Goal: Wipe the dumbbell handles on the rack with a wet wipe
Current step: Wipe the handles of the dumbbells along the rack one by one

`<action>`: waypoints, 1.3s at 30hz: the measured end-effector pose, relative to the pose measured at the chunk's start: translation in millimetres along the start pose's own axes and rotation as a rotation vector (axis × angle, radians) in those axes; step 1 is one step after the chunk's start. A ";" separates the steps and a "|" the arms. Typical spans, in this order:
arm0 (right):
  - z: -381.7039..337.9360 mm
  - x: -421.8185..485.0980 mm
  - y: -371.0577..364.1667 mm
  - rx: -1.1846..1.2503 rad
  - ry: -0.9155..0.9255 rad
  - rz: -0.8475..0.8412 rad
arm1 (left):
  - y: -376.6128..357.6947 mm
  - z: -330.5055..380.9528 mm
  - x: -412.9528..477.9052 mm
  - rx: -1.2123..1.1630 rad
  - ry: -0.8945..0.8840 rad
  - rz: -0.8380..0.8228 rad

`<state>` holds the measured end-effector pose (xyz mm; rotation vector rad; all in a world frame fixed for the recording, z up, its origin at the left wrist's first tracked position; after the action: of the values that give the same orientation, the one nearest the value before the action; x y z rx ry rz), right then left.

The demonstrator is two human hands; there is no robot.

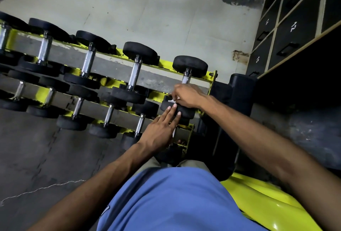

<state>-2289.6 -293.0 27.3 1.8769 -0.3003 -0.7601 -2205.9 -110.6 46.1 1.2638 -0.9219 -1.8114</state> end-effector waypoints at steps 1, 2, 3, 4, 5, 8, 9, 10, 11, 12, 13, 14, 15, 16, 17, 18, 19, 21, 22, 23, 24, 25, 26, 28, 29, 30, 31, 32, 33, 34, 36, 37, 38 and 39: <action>5.8 -9.4 -9.7 0.057 -0.049 0.100 | -0.2 0.6 0.2 -0.007 -0.002 0.006; 10.7 -17.3 -20.5 0.140 -0.135 0.180 | -0.5 0.9 0.0 -0.008 -0.003 0.014; 15.1 -22.4 -32.1 0.253 -0.241 0.241 | -1.4 0.9 -0.4 -0.005 -0.004 0.023; 18.4 -24.9 -44.0 0.377 -0.351 0.280 | -2.6 0.9 -1.3 -0.001 -0.007 0.025; 20.2 -26.0 -52.8 0.493 -0.438 0.308 | -3.4 0.7 -2.4 -0.001 -0.010 0.024; 26.5 -23.6 -74.2 0.696 -0.612 0.293 | -2.5 -0.3 -4.2 0.001 -0.013 0.022; 29.7 -22.3 -81.1 0.746 -0.657 0.270 | -1.7 -0.6 -4.1 0.004 -0.014 0.021; 33.4 -20.3 -87.2 0.814 -0.695 0.236 | -0.7 -0.4 -4.3 0.005 -0.016 0.019; 35.5 -17.9 -89.0 0.922 -0.723 0.201 | 0.2 0.0 -4.2 0.007 -0.015 0.016; 37.5 -14.1 -86.4 1.065 -0.741 0.187 | 1.6 0.6 -3.7 0.010 -0.012 0.012; 40.5 -9.1 -82.1 1.221 -0.756 0.191 | 2.3 1.5 -3.6 0.013 -0.009 0.005; 43.1 -4.9 -74.5 1.371 -0.784 0.205 | 3.1 2.7 -3.7 0.014 -0.006 -0.002; 45.5 0.3 -66.1 1.515 -0.824 0.216 | 3.7 3.3 -3.9 0.016 -0.004 -0.005; 46.2 5.6 -58.4 1.663 -0.847 0.226 | 3.7 3.9 -4.0 0.019 -0.003 -0.008; 47.7 12.8 -53.0 1.837 -0.857 0.242 | 3.9 4.4 -4.4 0.018 -0.004 -0.008; 49.3 20.3 -49.3 2.045 -0.855 0.253 | 4.2 5.0 -4.6 0.011 -0.004 -0.006; 50.6 28.2 -45.4 2.237 -0.843 0.267 | 4.6 5.4 -4.4 0.007 -0.004 -0.007; 53.6 40.4 -42.2 2.450 -0.820 0.306 | 6.5 5.9 -3.5 0.006 -0.002 -0.016; 54.1 44.0 -41.6 2.480 -0.815 0.324 | 6.7 5.5 -3.1 0.002 0.000 -0.016; 53.4 46.1 -41.2 2.479 -0.812 0.335 | 6.9 5.2 -3.1 -0.002 0.001 -0.017; 51.1 45.9 -42.2 2.454 -0.826 0.372 | 7.1 5.3 -3.8 -0.006 -0.002 -0.017; 49.0 43.0 -45.4 2.370 -0.847 0.433 | 6.4 4.8 -4.3 -0.006 -0.006 -0.011; 48.2 39.0 -52.3 2.256 -0.860 0.533 | 5.1 3.8 -4.3 -0.007 -0.010 -0.003; 45.5 23.6 -59.5 1.846 -0.843 0.791 | 3.4 1.7 -4.4 -0.016 -0.010 0.002; 41.3 14.4 -59.1 1.572 -0.795 0.864 | 1.6 0.3 -4.3 -0.017 -0.012 0.001; 36.2 6.0 -59.0 1.291 -0.711 0.876 | 0.7 -0.4 -4.4 -0.020 -0.014 0.002; 30.2 -0.7 -58.8 1.025 -0.612 0.873 | 0.0 -0.8 -4.6 -0.022 -0.018 0.003; 25.3 -6.2 -58.5 0.795 -0.515 0.872 | 0.1 -0.7 -4.9 -0.024 -0.022 0.003; 23.3 -9.8 -56.9 0.597 -0.419 0.863 | -0.3 -1.0 -4.8 -0.022 -0.026 -0.003; 24.5 -10.6 -53.6 0.439 -0.316 0.839 | -0.2 -0.8 -4.6 -0.020 -0.027 -0.012; 33.3 -1.6 -49.9 0.189 -0.180 0.725 | 0.8 -1.5 -4.3 -0.015 -0.025 -0.026; 38.8 3.9 -46.6 0.079 -0.175 0.647 | 0.7 -2.0 -4.3 -0.008 -0.024 -0.033; 42.0 7.9 -40.9 -0.012 -0.196 0.573 | -0.1 -2.6 -4.8 0.005 -0.024 -0.044; 41.3 10.2 -34.9 -0.072 -0.196 0.486 | -1.5 -3.2 -5.6 0.020 -0.023 -0.056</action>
<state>-2312.3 -313.9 -18.3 1.5721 -0.8093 -0.6076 -2201.7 -105.6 46.3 1.2952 -0.9274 -1.8679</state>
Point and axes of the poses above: each hand's wrist, its own x-axis towards the middle knuckle, its own y-axis out of the back of the hand, z = x × y, the point moved 2 cm from there along x, towards the middle knuckle, and after that the axes turned 3 degrees about -y, right-handed, at the moved point
